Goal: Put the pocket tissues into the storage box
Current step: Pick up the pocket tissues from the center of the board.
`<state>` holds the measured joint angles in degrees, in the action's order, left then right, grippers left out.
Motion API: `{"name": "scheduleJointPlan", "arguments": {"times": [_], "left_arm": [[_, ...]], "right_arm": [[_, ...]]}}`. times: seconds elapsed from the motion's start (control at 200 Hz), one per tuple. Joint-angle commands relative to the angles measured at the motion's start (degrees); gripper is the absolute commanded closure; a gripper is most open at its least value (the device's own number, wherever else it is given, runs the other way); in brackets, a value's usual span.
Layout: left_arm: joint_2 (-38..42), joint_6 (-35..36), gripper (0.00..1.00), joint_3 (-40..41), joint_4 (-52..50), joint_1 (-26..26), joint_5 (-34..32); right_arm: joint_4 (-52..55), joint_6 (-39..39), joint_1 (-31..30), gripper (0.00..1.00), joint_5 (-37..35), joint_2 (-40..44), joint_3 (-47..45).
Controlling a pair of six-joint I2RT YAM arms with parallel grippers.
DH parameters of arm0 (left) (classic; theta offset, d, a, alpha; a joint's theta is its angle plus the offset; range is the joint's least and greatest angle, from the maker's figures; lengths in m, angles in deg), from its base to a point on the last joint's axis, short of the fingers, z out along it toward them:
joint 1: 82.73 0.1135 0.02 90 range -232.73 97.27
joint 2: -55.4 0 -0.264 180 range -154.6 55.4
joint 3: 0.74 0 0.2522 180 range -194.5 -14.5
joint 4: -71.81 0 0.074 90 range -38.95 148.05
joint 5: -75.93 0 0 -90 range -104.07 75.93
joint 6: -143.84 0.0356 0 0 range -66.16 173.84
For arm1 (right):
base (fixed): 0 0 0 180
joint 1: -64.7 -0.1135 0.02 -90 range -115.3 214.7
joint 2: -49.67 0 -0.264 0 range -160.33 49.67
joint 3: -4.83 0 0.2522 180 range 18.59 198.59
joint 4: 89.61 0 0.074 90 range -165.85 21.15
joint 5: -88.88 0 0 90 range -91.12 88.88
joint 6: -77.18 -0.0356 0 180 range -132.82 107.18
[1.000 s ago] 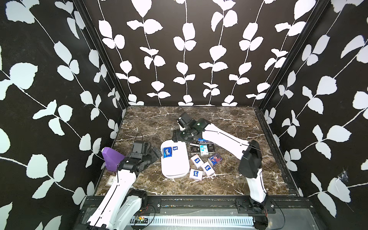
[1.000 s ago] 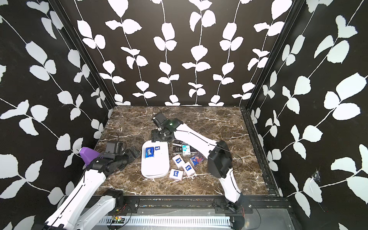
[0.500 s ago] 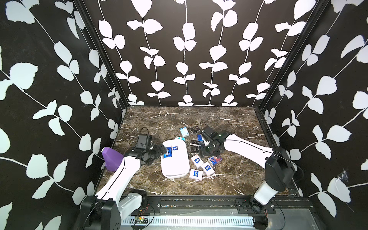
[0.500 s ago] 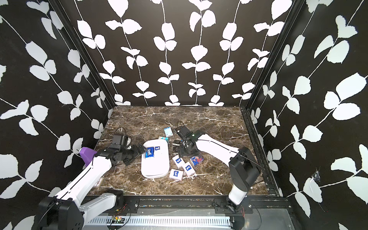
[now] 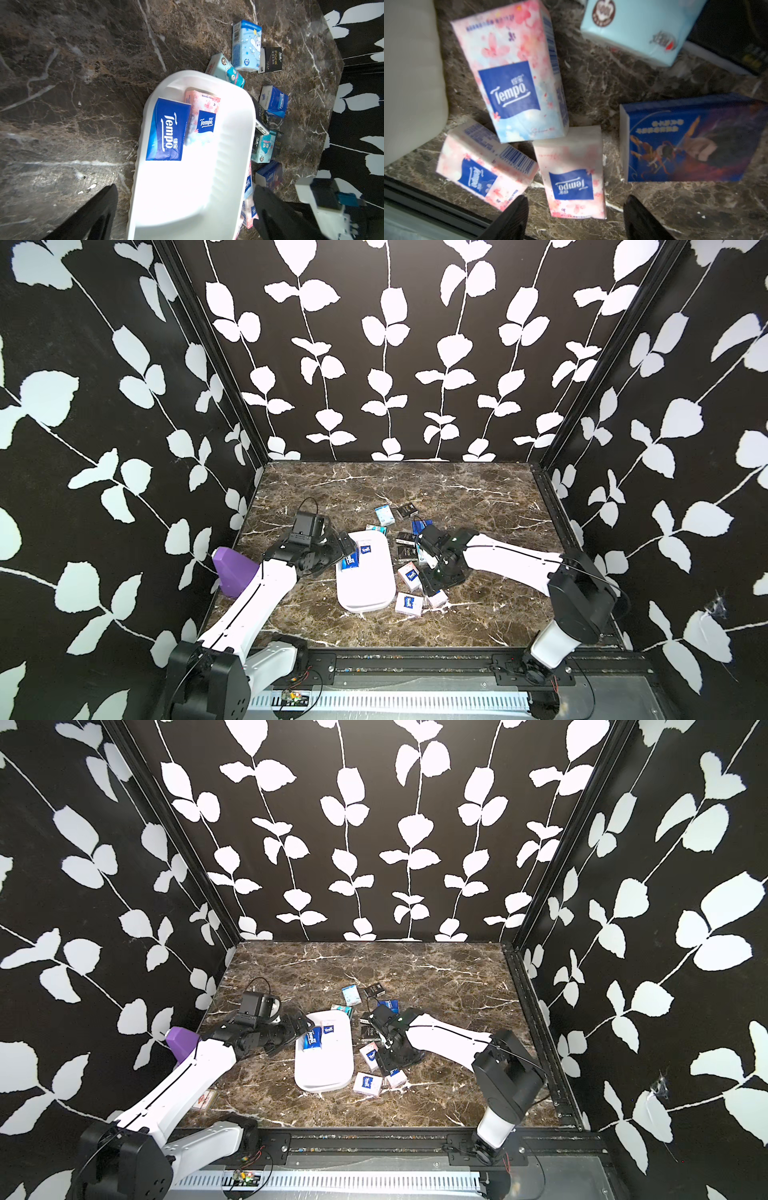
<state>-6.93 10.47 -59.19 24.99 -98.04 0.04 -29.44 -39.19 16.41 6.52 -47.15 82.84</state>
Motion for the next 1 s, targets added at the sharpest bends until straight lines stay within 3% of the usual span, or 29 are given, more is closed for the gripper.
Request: {"name": "scheduleJointPlan", "arguments": {"times": [0.0,0.33,0.545,0.675,0.995], "left_arm": [[3.34,-0.44,0.01,0.99,-1.43,-0.16,-1.55],[7.27,-2.57,0.01,4.24,-1.88,-0.11,-2.95],[6.79,-3.32,0.01,4.61,-0.75,-0.16,-2.95],[6.09,-3.64,0.01,4.83,0.14,-0.16,-2.82],[5.89,-6.72,0.01,7.32,3.78,-0.16,-2.76]], "right_arm": [[0.43,1.94,-0.66,0.26,-2.37,-2.57,1.16],[-1.74,1.43,-0.82,0.30,-4.76,-5.26,0.88],[-2.42,0.15,-0.84,0.50,-4.16,-4.00,-0.06],[-1.37,-1.35,-0.84,0.55,-3.20,-1.44,-0.49],[5.61,-5.28,-0.84,0.56,-0.24,1.78,11.49]]}}
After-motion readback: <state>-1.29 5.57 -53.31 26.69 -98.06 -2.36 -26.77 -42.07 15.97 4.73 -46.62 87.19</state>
